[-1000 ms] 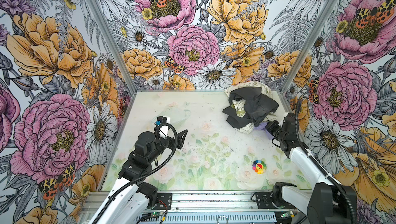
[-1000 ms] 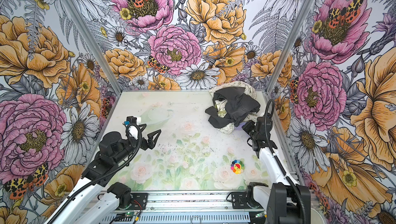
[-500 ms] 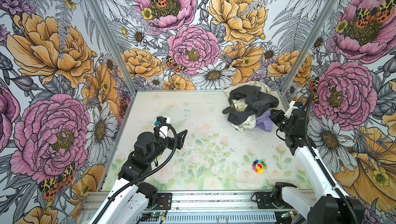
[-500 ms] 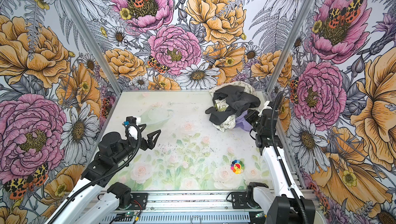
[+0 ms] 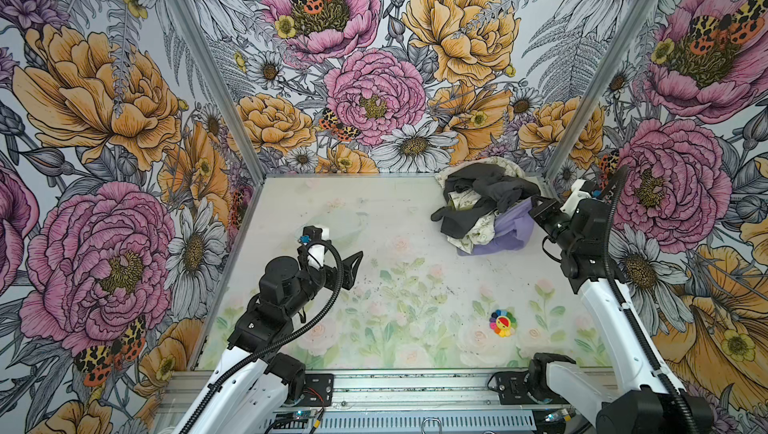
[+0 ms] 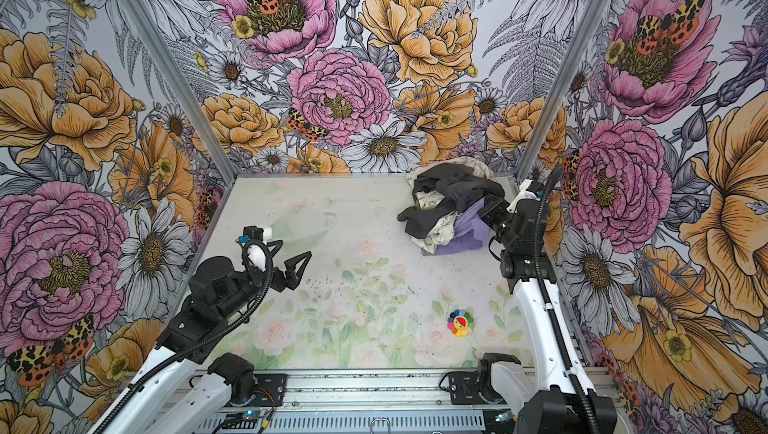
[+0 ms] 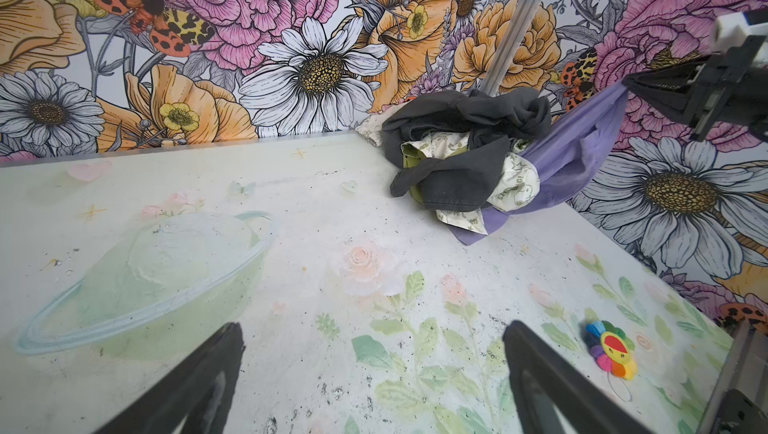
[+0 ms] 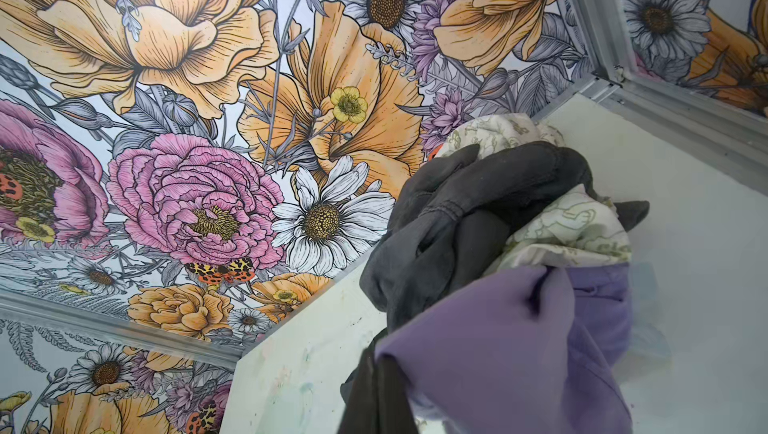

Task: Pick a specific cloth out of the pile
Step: 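Grasp the lavender cloth with the right gripper and lift it up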

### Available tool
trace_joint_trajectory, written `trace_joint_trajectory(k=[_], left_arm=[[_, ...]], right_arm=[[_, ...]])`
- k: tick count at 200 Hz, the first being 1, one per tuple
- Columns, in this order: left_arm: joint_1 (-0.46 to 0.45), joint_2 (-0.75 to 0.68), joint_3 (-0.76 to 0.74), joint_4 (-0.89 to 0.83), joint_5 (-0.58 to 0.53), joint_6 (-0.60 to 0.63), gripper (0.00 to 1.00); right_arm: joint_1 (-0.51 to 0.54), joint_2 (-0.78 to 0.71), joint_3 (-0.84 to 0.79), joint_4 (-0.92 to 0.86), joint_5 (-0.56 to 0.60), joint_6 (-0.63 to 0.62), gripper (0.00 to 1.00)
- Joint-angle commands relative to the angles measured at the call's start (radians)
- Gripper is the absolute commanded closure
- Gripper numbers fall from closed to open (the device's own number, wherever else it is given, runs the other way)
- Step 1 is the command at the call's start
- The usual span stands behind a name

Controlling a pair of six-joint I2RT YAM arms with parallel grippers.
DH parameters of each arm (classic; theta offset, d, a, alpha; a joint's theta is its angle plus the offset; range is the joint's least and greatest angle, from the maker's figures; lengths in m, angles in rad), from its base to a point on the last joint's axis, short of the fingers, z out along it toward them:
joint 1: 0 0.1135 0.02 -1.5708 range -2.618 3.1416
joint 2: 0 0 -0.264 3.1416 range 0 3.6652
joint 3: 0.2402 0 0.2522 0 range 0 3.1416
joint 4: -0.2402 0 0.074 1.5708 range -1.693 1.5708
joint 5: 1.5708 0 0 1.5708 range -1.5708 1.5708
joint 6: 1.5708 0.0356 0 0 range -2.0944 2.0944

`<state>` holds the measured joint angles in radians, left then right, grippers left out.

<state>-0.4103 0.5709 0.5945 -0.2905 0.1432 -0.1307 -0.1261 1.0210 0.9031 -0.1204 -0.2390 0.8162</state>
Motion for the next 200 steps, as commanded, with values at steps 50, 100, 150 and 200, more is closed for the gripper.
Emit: trace_joint_trajectory(k=[50,100,150,200], left_arm=[[-0.015,-0.016,-0.009,-0.013,-0.024,0.01,0.01],[-0.016,-0.017,-0.009,-0.013,-0.029,0.012,0.01],[-0.016,-0.023,-0.009,-0.015,-0.032,0.014,0.01],[-0.016,-0.026,-0.009,-0.017,-0.034,0.014,0.01]], right_arm=[[0.0,0.004,0.181,0.138,-0.036,0.026,1.0],[0.011,0.013,0.252,0.164,-0.034,0.029,1.0],[0.056,0.033,0.33,0.186,-0.048,0.019,1.0],[0.162,0.087,0.453,0.186,-0.049,-0.028,1.0]])
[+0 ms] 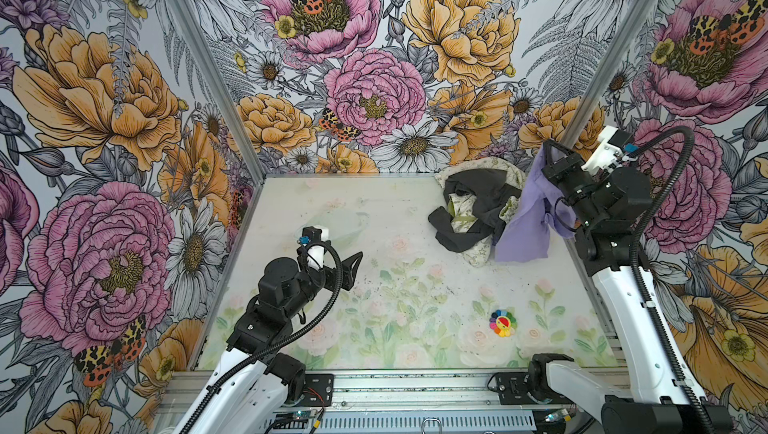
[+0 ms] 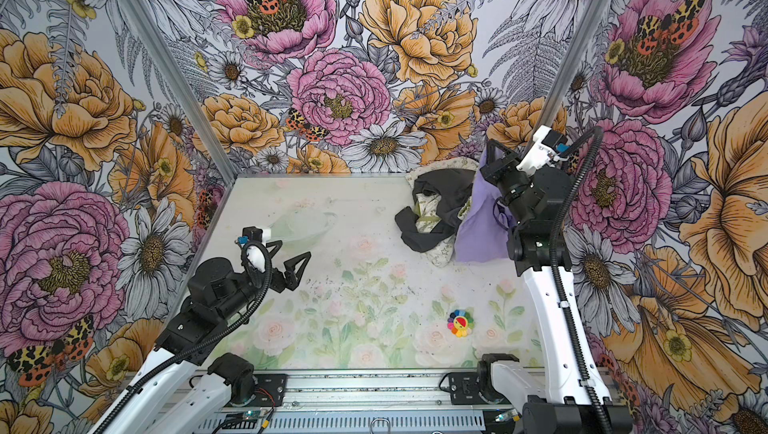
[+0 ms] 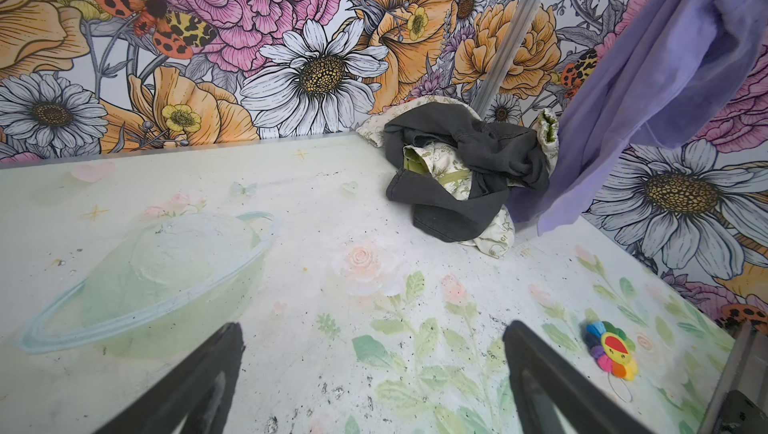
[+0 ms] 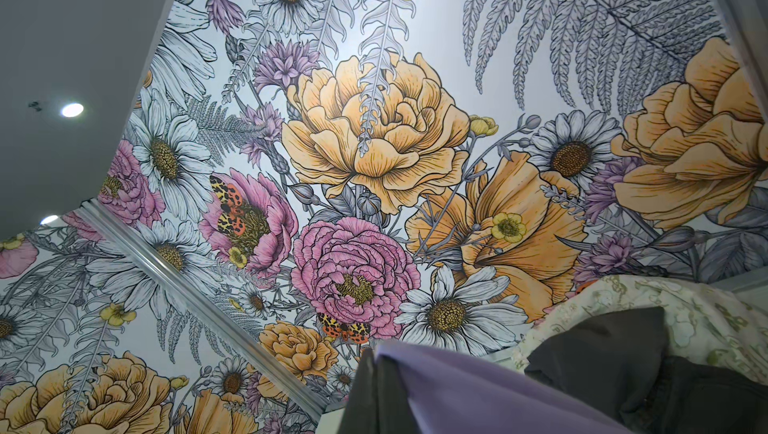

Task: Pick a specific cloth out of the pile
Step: 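Grasp the lavender cloth with the right gripper and lift it up, then swing the lavender cloth toward the robot and lay it on the table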

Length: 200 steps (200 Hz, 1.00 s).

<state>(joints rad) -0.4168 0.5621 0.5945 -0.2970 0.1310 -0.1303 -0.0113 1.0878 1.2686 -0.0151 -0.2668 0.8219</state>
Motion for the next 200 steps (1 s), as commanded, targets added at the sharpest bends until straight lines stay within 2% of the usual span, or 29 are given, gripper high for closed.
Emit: trace_joint_trajectory(k=[1,85,135,170,200], left_arm=[[-0.01,-0.018,-0.009,-0.011,-0.022,0.014,0.01],[-0.023,-0.029,-0.009,-0.017,-0.042,0.021,0.01],[-0.033,-0.034,-0.009,-0.022,-0.054,0.026,0.01],[-0.04,-0.038,-0.009,-0.025,-0.064,0.029,0.01],[-0.042,-0.042,-0.009,-0.029,-0.075,0.03,0.01]], right_arm=[[0.05,0.023,0.09,0.081,-0.021,-0.035,1.0],[0.339,0.217,0.328,-0.017,-0.032,-0.198,1.0],[0.518,0.379,0.379,-0.05,-0.032,-0.271,1.0],[0.6,0.495,0.376,-0.109,-0.041,-0.315,1.0],[0.634,0.558,0.356,-0.217,-0.033,-0.396,0.53]])
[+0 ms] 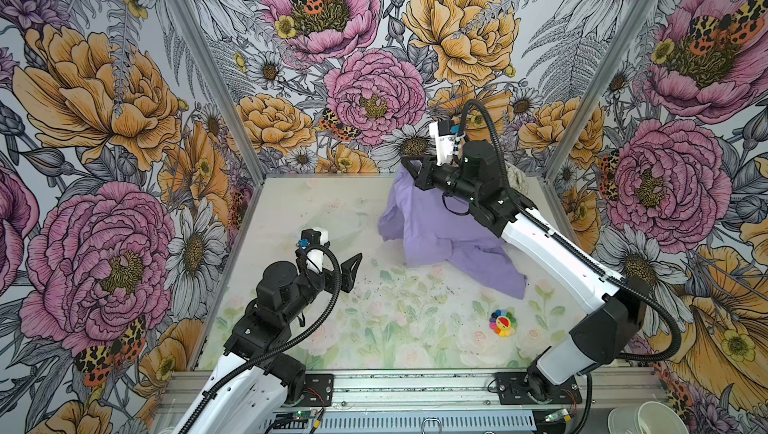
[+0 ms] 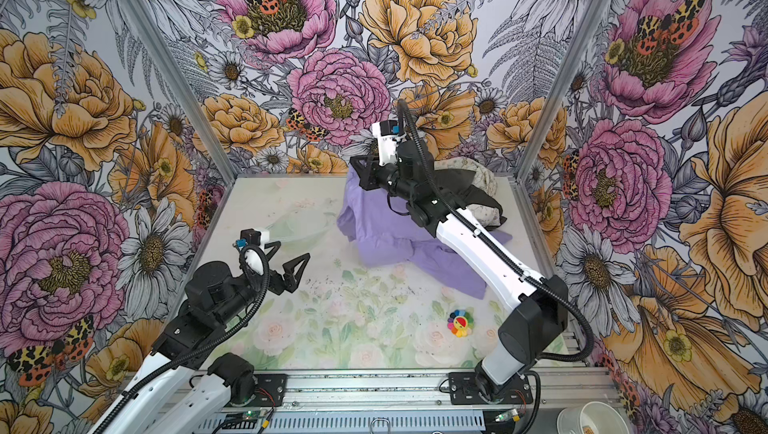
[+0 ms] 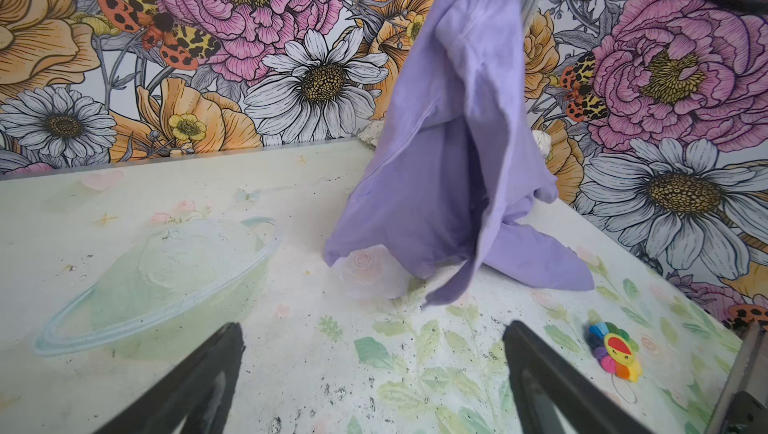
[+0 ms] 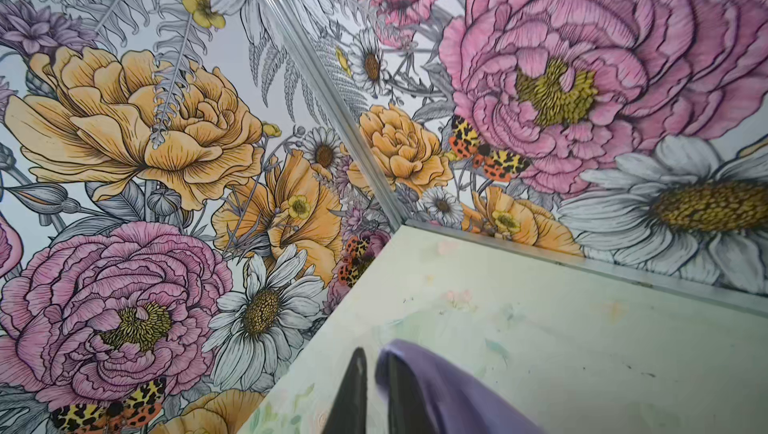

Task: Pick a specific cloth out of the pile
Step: 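Swing the lavender cloth toward the robot and lay it on the table, then grasp the lavender cloth with the left gripper while the right gripper holds still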

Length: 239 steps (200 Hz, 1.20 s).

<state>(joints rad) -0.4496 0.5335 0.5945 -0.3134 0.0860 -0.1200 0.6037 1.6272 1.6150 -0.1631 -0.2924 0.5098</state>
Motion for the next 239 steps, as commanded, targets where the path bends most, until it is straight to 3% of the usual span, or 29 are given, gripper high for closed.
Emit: trace_joint_trajectory(k=[1,19,38,79,101,166,239], left_arm=[[-0.009,-0.013,-0.009,-0.013,-0.03,0.02,0.01],[-0.011,-0.013,-0.006,-0.015,-0.042,0.019,0.02],[-0.013,-0.012,-0.001,-0.015,-0.069,0.007,0.01],[-0.045,0.056,0.023,-0.004,-0.114,-0.171,0.01],[-0.095,0.133,0.024,0.05,-0.113,-0.206,0.01],[-0.343,0.554,0.168,0.187,-0.168,-0.013,0.02],[-0.381,1.021,0.456,0.189,-0.043,0.074,0.07]], right_arm=[[0.019,0.02,0.006,-0.071,-0.007,-0.085,0.52],[0.02,0.008,-0.045,-0.105,0.032,-0.129,0.31],[0.018,-0.034,-0.106,-0.149,0.099,-0.198,0.21],[-0.015,-0.204,-0.274,-0.171,0.236,-0.277,0.16],[-0.075,-0.307,-0.369,-0.175,0.267,-0.268,0.16],[-0.239,-0.574,-0.573,-0.221,0.319,-0.232,0.11],[-0.343,-0.706,-0.705,-0.247,0.276,-0.177,0.02]])
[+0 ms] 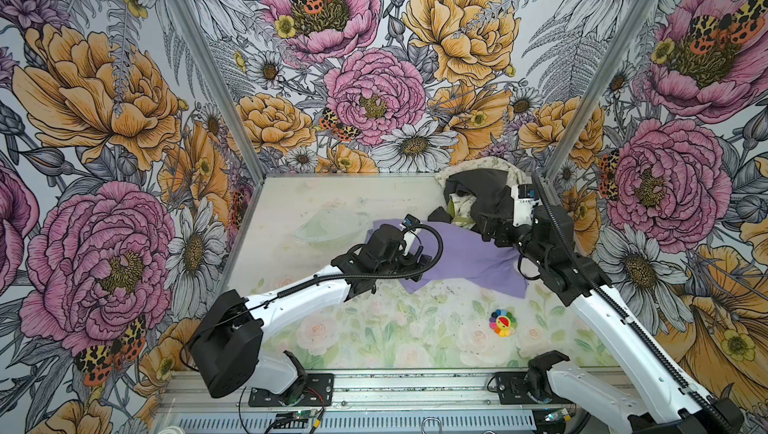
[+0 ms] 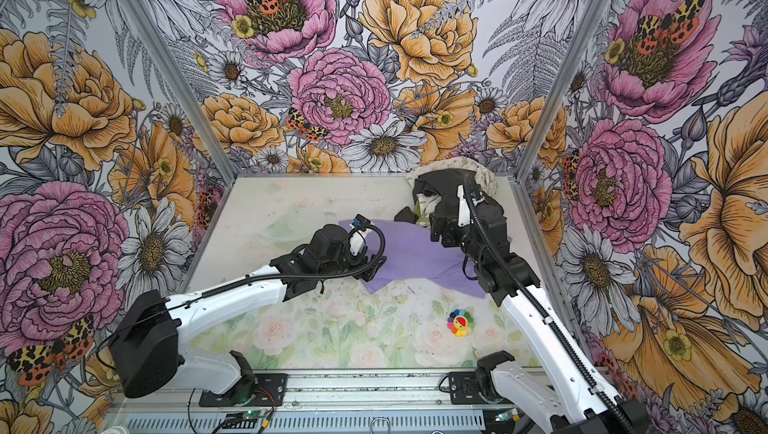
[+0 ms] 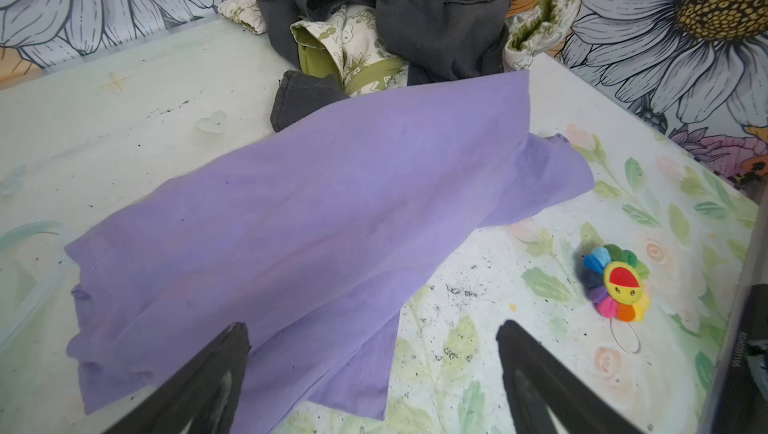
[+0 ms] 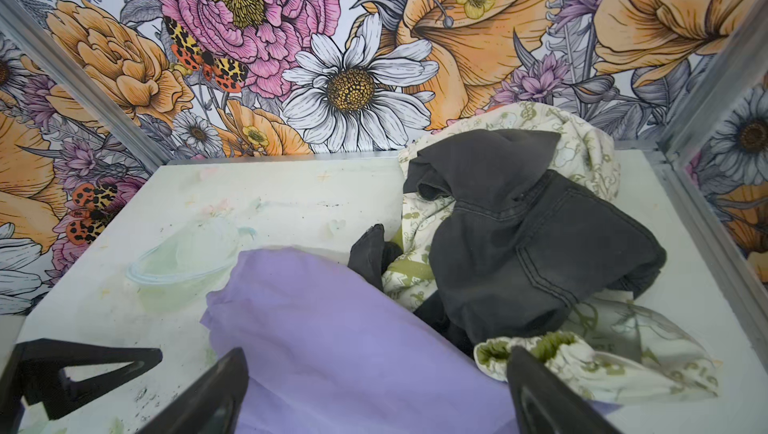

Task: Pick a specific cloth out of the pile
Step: 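Grasp the lavender cloth with the left gripper while the right gripper holds still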

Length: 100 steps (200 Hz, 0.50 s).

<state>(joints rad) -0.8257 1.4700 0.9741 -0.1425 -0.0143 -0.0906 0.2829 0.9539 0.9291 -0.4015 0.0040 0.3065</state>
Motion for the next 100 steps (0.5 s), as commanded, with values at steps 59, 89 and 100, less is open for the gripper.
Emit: trace_joint_trajectory(k=[59,89,100], left_arm=[[-0.006,0.306,0.251,-0.027,0.11,0.088,0.15],[-0.008,0.407,0.321,-0.071,0.13,0.106,0.2],[-0.01,0.43,0.336,-0.081,0.129,0.112,0.21]], right_arm=[[-0.086,-0.077,-0.035,-0.01,-0.021,0.042,0.02],[-0.121,-0.102,-0.042,-0.01,-0.033,0.055,0.02],[-0.133,-0.108,-0.045,-0.01,-0.042,0.061,0.02]])
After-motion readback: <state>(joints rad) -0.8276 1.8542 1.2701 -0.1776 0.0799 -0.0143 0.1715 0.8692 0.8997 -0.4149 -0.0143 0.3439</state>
